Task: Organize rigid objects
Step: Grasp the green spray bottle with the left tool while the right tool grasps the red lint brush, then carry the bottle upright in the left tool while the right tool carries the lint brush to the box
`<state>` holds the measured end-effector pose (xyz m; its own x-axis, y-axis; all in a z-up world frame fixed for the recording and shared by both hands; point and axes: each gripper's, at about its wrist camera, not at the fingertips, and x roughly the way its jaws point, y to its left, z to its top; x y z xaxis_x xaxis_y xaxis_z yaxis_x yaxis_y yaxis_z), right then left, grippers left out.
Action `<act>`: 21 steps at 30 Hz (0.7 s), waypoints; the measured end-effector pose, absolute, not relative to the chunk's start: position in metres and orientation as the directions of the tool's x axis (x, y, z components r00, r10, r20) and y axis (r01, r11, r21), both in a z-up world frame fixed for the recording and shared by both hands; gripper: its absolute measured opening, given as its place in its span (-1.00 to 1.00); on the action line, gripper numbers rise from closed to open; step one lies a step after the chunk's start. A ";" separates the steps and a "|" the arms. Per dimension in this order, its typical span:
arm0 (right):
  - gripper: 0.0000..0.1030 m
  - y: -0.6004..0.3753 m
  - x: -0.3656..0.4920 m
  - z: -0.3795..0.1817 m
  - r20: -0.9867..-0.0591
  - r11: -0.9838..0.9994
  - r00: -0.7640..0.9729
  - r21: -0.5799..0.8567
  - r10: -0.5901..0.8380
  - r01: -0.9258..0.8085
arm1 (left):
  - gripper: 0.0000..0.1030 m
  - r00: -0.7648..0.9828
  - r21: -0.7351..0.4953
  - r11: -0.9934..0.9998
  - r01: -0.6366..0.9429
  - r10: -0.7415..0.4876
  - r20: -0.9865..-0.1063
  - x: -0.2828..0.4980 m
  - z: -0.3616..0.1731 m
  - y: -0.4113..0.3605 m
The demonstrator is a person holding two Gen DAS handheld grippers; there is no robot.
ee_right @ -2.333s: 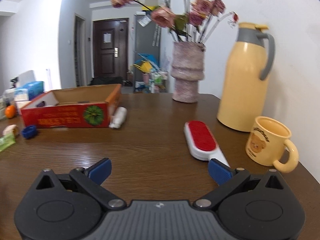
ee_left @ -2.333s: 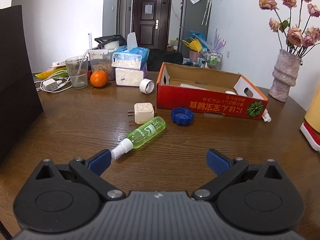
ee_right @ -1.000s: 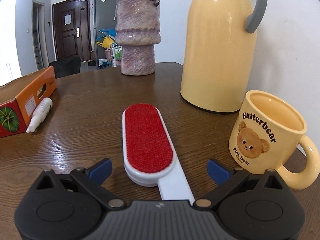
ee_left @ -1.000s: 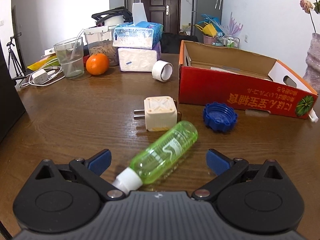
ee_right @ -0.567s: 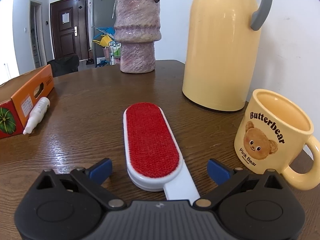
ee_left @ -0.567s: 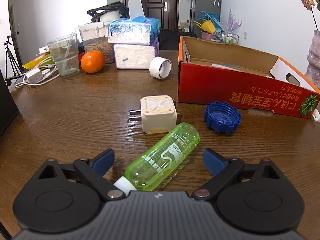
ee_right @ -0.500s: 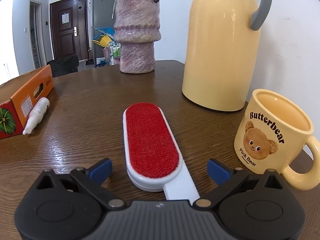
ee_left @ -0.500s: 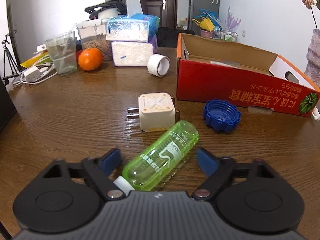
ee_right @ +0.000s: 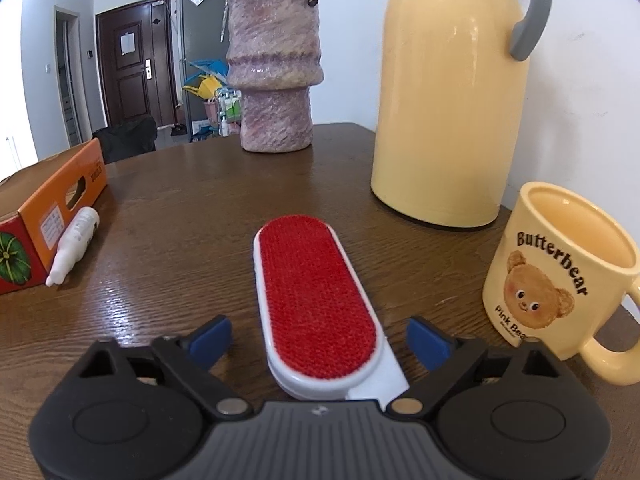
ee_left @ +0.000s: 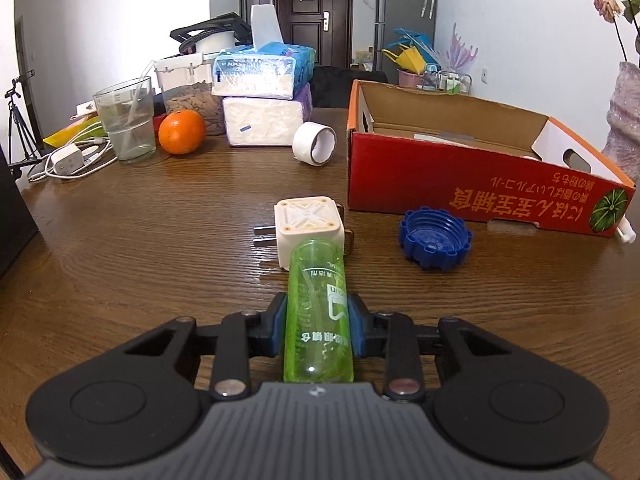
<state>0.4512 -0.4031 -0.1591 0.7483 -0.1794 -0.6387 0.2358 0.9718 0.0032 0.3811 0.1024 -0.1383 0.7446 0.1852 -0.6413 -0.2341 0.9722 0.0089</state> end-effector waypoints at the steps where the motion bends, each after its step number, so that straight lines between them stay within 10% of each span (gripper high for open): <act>1: 0.66 -0.403 0.451 -0.159 -0.635 0.972 0.752 0.007 -0.176 0.234 | -0.38 0.746 0.005 0.972 -0.236 0.185 -0.640 0.381 -0.138 0.103; 5: 0.19 -0.402 0.448 -0.157 -0.619 0.971 0.763 0.001 -0.186 0.237 | -0.38 0.748 0.000 0.971 -0.239 0.184 -0.638 0.380 -0.137 0.103; 21: 0.07 -0.394 0.432 -0.153 -0.598 0.975 0.783 0.009 -0.172 0.221 | -0.38 0.754 -0.014 0.968 -0.252 0.187 -0.630 0.376 -0.135 0.104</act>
<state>0.4325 -0.3940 -0.1532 0.7829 -0.1717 -0.5979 0.2206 0.9753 0.0087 0.3760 0.1037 -0.1350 0.7540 0.1868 -0.6298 -0.2517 0.9677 -0.0142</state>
